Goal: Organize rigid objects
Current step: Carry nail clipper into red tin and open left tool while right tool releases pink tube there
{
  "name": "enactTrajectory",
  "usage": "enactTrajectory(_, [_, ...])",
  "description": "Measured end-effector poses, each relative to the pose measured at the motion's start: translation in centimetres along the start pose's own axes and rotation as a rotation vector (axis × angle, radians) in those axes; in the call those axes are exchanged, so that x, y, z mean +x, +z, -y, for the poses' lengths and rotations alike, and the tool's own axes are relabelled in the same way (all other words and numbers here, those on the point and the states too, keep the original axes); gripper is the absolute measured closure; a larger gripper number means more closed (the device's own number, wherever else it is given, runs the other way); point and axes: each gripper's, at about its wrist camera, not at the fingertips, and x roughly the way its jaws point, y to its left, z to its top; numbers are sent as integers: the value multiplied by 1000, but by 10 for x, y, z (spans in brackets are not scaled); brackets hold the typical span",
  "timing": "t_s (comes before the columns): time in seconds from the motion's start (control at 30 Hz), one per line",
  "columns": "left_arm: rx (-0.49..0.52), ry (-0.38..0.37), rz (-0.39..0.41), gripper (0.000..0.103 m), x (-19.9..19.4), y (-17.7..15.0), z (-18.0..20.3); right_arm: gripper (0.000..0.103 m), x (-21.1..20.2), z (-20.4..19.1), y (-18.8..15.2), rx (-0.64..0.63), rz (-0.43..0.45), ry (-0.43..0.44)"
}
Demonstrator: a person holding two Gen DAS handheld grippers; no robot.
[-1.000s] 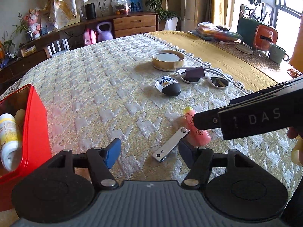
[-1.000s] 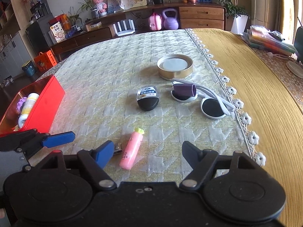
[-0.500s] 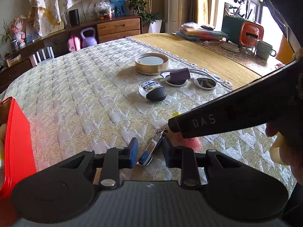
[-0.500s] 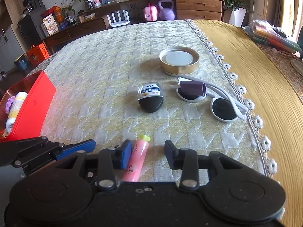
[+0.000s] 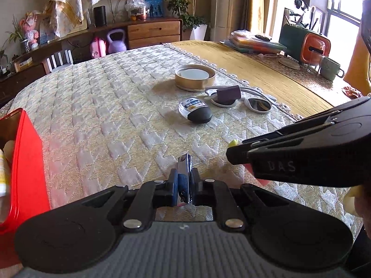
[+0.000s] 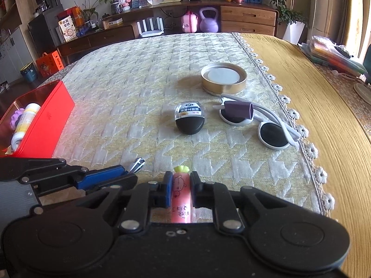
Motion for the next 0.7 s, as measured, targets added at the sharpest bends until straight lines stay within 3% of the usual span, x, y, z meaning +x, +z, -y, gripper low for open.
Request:
enactTrajectory(0.37, [-118, 17, 1, 93, -29, -5, -19, 88, -35, -4, -3, 11, 62, 34])
enactTrajectory(0.7, [-152, 39, 36, 93, -71, -1, -28, 88, -63, -21, 3, -6, 98, 82])
